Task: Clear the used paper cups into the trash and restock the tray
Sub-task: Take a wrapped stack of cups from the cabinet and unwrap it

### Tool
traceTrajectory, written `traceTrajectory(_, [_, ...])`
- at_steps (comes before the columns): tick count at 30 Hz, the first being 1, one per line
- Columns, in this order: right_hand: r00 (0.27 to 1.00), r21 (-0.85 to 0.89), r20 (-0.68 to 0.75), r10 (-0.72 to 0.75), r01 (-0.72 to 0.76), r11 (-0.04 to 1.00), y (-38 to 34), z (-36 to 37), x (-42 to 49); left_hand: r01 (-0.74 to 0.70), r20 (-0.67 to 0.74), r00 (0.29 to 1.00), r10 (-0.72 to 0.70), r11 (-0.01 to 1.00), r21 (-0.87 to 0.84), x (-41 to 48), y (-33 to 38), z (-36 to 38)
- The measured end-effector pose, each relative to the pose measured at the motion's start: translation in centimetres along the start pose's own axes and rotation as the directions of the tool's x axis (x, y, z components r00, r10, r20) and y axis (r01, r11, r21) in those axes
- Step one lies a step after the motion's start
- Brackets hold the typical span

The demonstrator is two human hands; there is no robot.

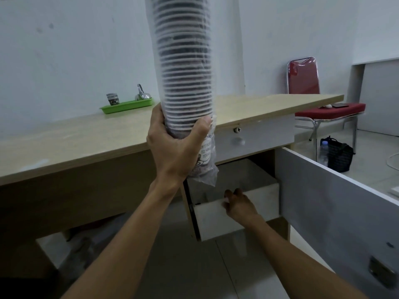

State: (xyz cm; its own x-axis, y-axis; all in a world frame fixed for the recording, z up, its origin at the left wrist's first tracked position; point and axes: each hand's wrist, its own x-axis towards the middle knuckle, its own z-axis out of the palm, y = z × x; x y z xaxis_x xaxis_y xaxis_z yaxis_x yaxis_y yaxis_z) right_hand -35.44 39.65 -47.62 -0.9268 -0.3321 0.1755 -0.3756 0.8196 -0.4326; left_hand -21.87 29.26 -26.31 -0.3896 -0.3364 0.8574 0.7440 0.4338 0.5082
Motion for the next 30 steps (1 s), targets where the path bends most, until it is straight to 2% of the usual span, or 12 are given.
traceTrajectory(4, [0.999,0.089,0.046,0.0,-0.004,0.996,-0.2,-0.7,0.1,-0.007,0.008,1.0,0.007,1.0,0.011,0.0,0.0,0.0])
traceTrajectory(7, [0.999,0.117,-0.01,-0.04,0.041,0.992,-0.2,-1.4,-1.1,-0.002,0.007,1.0,0.002,1.0,-0.001,-0.1,0.0,0.0])
traceTrajectory(16, [0.963,-0.025,-0.265,-0.049,0.044,0.999,-0.2,-5.9,-7.5,0.012,0.02,1.0,-0.011,1.0,-0.019,-2.9,0.9,-0.8])
traceTrajectory(20, [0.952,-0.069,-0.305,-0.036,0.016,0.998,-0.3,-7.7,-9.6,0.011,0.076,0.997,-0.012,1.0,0.019,-4.9,0.7,-1.6])
traceTrajectory(25, [0.938,-0.062,-0.344,-0.03,0.009,0.998,-0.2,-8.9,-12.2,0.061,0.099,0.993,-0.064,0.998,0.031,-7.9,0.6,-2.8])
traceTrajectory(30, [0.922,-0.128,-0.386,-0.039,-0.012,0.992,0.2,-10.3,-14.2,0.116,0.128,0.984,-0.12,0.992,0.041,-10.6,0.1,-4.1])
